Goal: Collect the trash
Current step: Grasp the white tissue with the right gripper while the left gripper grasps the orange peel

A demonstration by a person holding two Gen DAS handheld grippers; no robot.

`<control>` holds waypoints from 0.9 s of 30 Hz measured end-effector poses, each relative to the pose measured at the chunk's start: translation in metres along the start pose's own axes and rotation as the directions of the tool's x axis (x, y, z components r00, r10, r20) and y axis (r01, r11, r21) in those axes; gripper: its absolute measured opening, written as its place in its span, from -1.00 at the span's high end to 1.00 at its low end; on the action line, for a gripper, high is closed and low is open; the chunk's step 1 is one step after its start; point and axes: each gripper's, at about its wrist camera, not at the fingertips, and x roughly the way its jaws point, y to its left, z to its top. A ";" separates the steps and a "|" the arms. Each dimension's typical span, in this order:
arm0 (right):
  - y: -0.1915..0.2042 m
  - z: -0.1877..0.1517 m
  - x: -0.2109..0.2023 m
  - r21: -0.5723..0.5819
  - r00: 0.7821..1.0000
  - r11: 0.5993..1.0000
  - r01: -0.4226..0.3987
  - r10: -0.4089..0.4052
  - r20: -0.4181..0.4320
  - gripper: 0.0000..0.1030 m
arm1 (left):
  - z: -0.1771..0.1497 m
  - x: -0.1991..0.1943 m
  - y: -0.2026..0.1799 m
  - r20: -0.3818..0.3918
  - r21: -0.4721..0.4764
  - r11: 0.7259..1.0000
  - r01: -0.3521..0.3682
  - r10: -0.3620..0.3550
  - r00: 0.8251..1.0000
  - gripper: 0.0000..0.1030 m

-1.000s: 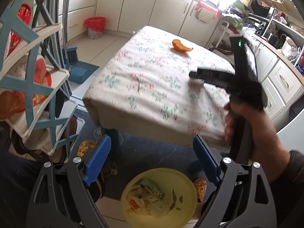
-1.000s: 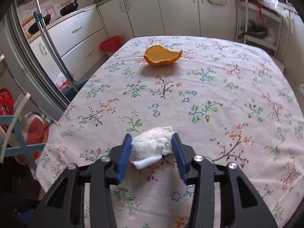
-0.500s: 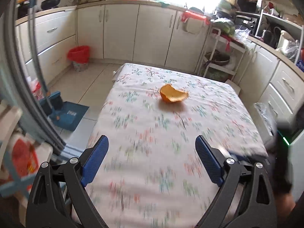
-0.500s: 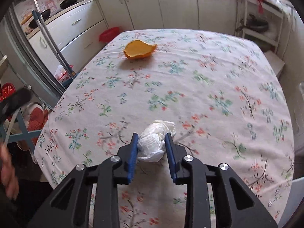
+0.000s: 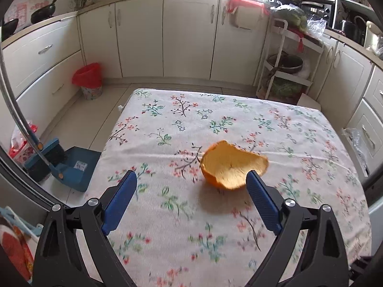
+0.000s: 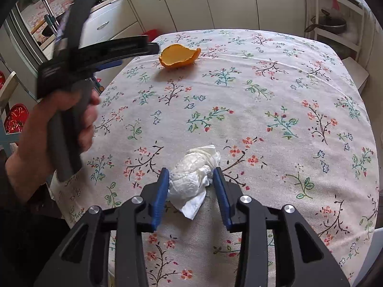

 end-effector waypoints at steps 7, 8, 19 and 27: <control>-0.006 0.004 0.002 0.005 1.000 1.000 -0.027 0.027 -0.012 0.21 | 0.013 0.043 -0.004 -0.033 -0.002 1.000 -0.014 0.014 0.999 -0.68; -0.006 0.005 0.002 0.004 0.999 1.000 -0.029 0.029 -0.015 0.20 | 0.014 0.047 -0.007 -0.048 0.005 1.000 -0.005 0.005 0.999 -0.58; -0.004 0.005 0.001 -0.011 0.999 1.000 -0.024 0.023 -0.029 0.18 | 0.002 0.044 -0.026 -0.112 0.032 0.993 0.112 -0.108 0.988 0.85; 0.002 -0.004 -0.003 -0.045 1.000 0.999 0.017 -0.018 -0.025 0.42 | -0.038 -0.006 -0.003 -0.155 -0.064 0.988 0.142 -0.150 0.976 0.89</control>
